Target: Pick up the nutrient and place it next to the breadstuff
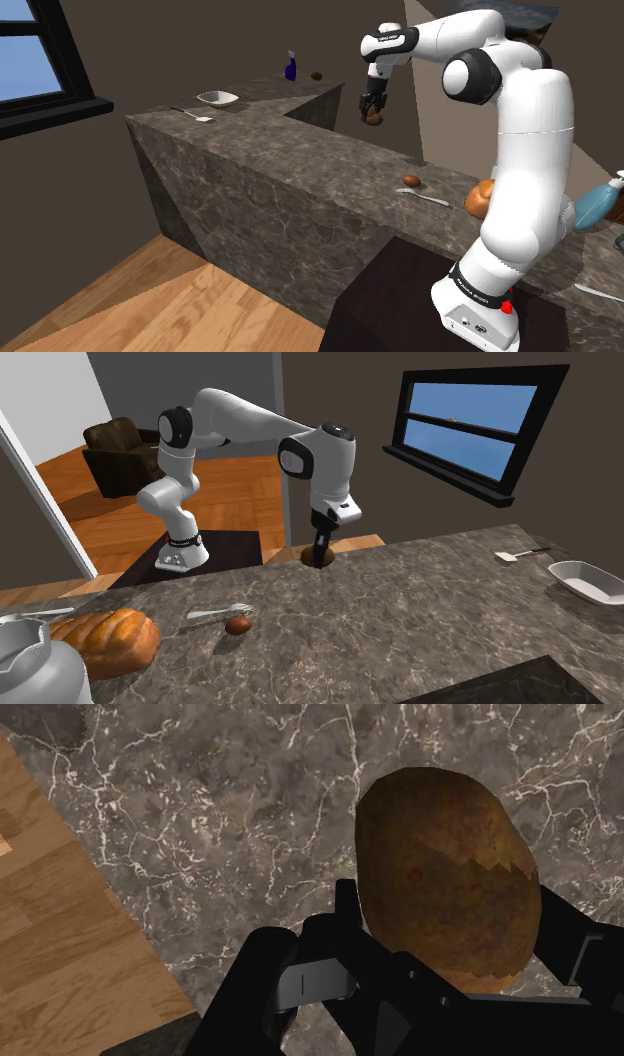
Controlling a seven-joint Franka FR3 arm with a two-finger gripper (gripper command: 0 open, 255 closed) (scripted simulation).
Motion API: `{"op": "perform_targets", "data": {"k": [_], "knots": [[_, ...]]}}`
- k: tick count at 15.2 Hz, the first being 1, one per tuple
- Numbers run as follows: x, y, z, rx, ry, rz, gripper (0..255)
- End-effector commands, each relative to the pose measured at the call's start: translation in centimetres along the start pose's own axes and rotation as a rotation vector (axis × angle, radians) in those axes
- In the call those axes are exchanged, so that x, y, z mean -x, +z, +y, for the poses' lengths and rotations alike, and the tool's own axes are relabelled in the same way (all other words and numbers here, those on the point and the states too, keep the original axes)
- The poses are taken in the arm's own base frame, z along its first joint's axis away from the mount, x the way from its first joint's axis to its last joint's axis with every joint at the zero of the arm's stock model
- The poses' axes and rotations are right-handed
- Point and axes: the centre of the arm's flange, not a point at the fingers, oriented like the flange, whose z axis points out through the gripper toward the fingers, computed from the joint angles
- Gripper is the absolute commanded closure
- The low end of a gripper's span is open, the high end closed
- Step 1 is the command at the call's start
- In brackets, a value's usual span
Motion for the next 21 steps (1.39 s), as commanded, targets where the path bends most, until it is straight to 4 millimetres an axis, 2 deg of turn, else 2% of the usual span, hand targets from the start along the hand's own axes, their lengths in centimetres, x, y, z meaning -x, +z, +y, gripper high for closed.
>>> {"op": "perform_targets", "data": {"k": [1, 21], "knots": [[1.2, -0.4, 0.6, 0.0, 0.0, 0.0, 255], [23.8, 1.1, 14.1, 0.0, 0.0, 0.0, 255]]}}
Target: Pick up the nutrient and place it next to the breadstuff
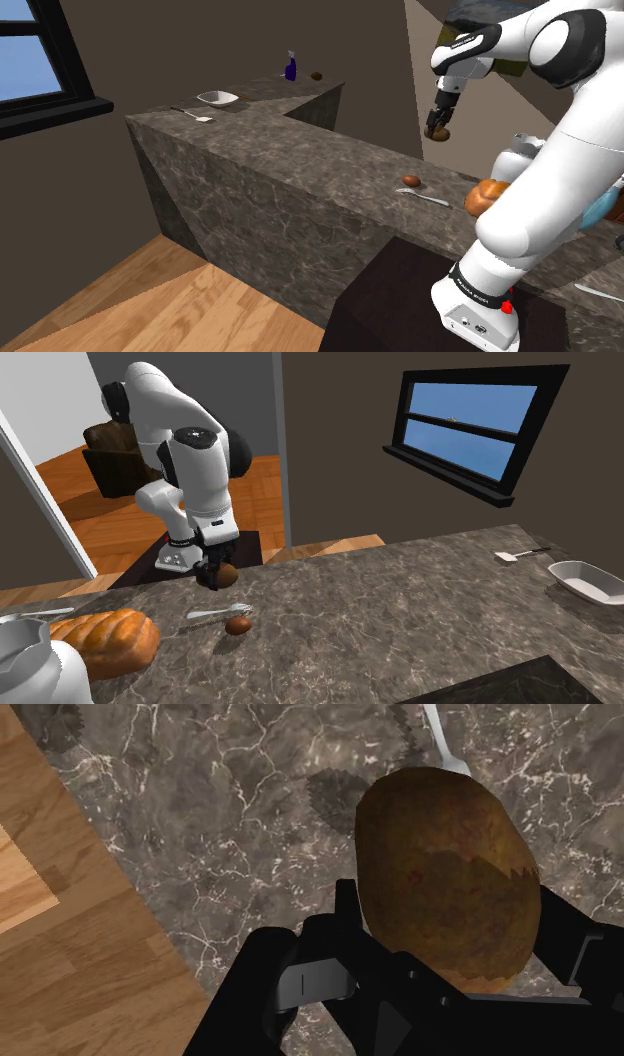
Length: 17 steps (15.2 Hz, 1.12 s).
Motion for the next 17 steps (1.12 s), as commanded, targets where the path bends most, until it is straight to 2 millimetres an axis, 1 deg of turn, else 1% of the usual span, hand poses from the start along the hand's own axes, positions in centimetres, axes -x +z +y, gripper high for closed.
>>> {"op": "perform_targets", "data": {"k": [1, 17], "knots": [[2.3, 0.4, 1.1, 0.0, -0.001, 0.0, 255], [20.3, 1.6, 12.0, 0.0, -0.001, 0.0, 255]]}}
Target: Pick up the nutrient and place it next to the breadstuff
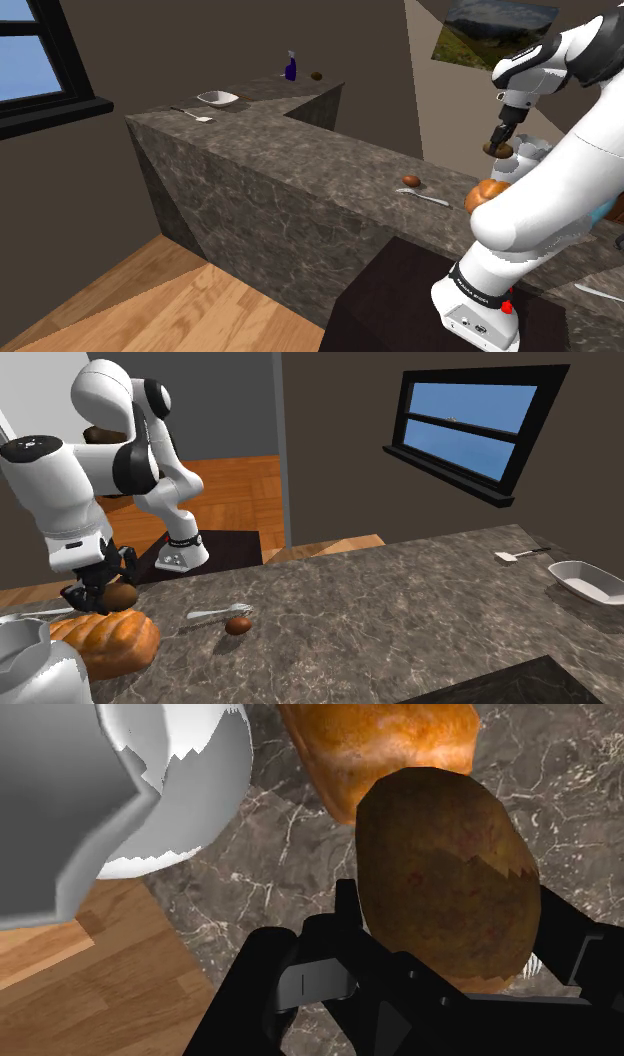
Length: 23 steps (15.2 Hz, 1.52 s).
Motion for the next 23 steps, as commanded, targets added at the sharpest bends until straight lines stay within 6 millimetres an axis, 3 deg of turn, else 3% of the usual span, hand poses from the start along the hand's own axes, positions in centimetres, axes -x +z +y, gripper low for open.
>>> {"op": "perform_targets", "data": {"k": [1, 23], "knots": [[2.3, 0.3, 1.3, 0.0, -0.002, 0.0, 255], [27.2, 1.9, 16.2, 0.0, -0.002, 0.0, 255]]}}
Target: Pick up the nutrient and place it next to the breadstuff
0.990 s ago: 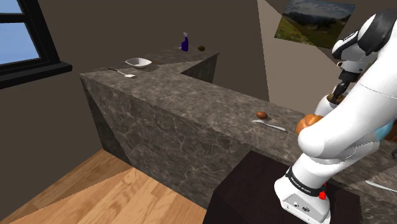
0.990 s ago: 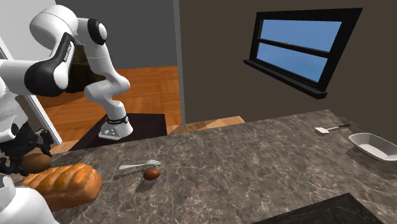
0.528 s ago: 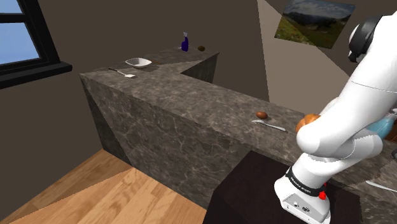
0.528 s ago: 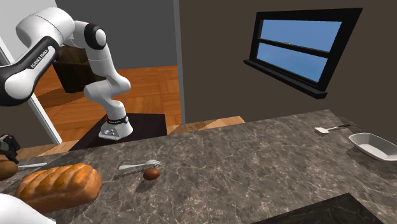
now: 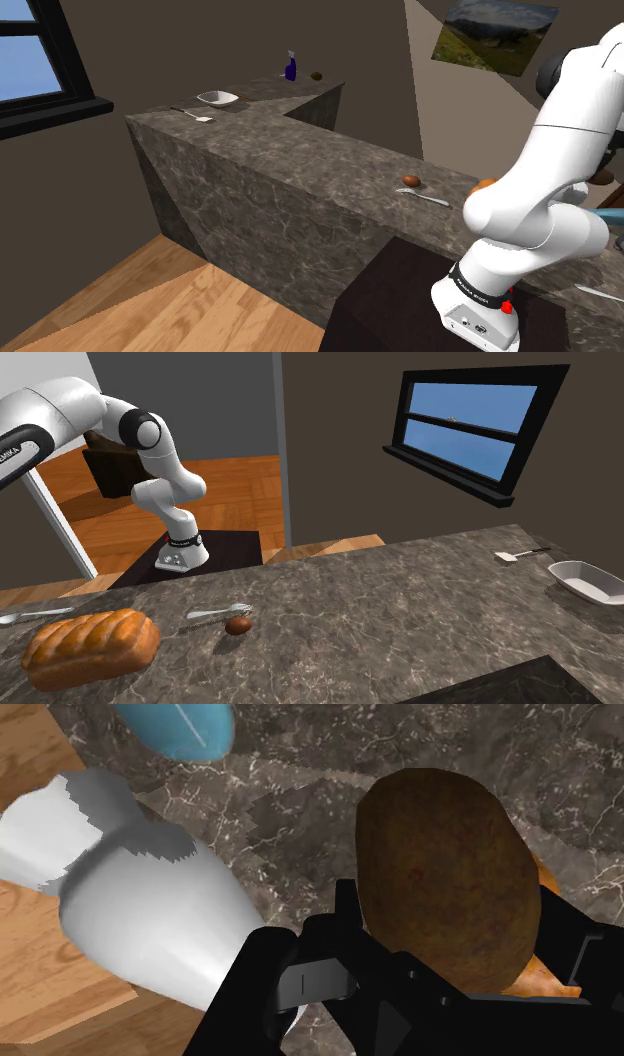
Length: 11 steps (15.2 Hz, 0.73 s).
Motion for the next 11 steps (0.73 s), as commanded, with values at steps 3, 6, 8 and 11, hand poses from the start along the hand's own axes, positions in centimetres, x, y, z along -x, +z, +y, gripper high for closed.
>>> {"op": "perform_targets", "data": {"k": [3, 6, 8, 11], "knots": [[2.9, 0.8, 1.9, 0.0, -0.002, 0.001, 255], [2.8, 2.4, 2.0, 0.0, -0.002, 0.001, 255], [2.7, 3.5, 2.0, 0.0, -0.002, 0.001, 255], [2.5, 5.0, 2.1, 0.0, -0.002, 0.001, 255]]}}
